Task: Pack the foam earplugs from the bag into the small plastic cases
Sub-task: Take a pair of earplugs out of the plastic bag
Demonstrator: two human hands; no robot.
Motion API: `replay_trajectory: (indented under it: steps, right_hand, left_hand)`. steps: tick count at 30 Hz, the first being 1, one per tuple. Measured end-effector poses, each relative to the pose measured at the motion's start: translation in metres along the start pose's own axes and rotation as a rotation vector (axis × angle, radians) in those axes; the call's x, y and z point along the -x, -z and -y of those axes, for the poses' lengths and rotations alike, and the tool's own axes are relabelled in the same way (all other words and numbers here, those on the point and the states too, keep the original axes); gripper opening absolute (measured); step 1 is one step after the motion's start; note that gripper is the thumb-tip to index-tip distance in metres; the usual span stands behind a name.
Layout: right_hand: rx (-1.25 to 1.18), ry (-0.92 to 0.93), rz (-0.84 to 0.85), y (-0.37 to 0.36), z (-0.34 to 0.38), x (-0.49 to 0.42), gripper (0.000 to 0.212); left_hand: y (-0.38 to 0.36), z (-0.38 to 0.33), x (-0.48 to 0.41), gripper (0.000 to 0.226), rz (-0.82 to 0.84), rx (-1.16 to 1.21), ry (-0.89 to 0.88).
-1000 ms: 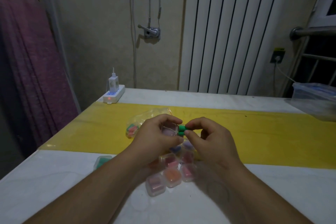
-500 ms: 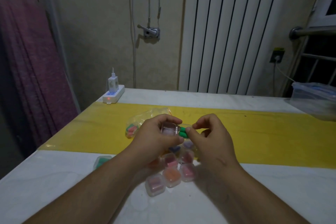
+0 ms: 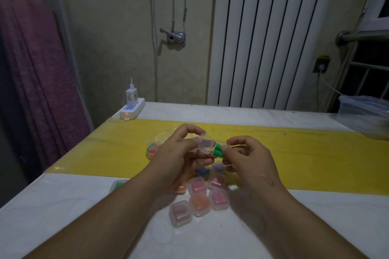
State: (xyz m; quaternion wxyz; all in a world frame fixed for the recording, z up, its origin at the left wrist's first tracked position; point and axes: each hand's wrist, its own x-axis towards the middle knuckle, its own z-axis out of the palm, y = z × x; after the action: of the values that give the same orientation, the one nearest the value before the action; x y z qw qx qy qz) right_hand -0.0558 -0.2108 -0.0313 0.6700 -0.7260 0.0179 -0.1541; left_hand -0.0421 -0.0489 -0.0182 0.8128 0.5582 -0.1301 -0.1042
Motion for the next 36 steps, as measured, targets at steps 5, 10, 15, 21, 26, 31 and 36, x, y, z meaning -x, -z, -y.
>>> replay_trajectory:
  steps: [5,10,15,21,26,31,36]
  right_hand:
    - [-0.066,-0.005,0.027,-0.001,0.001,0.002,0.006]
    - [-0.258,-0.101,0.060,-0.004,0.006,0.002,0.027]
    - [-0.129,-0.091,0.115,-0.005,0.001,0.005,0.011]
    - [0.056,-0.016,0.009,0.012,0.008,-0.006,0.004]
    - [0.262,-0.126,0.169,0.029,0.011,-0.010,0.004]
    - [0.486,-0.141,0.210,0.032,0.009,-0.011,0.013]
    - [0.631,-0.150,0.223,0.037,0.012,-0.010,0.013]
  left_hand:
    - [0.002,0.005,0.001,0.023,0.056,-0.178,-0.096]
    - [0.002,0.005,0.001,0.037,-0.010,-0.343,-0.144]
    - [0.003,0.004,0.002,0.042,-0.019,-0.382,-0.127]
    - [0.009,0.009,-0.006,0.030,-0.189,-0.499,-0.276]
    - [0.012,0.008,-0.006,0.024,-0.253,-0.667,-0.339]
    - [0.019,0.006,-0.008,0.037,-0.354,-0.778,-0.348]
    - [0.028,0.001,-0.010,0.047,-0.526,-0.984,-0.352]
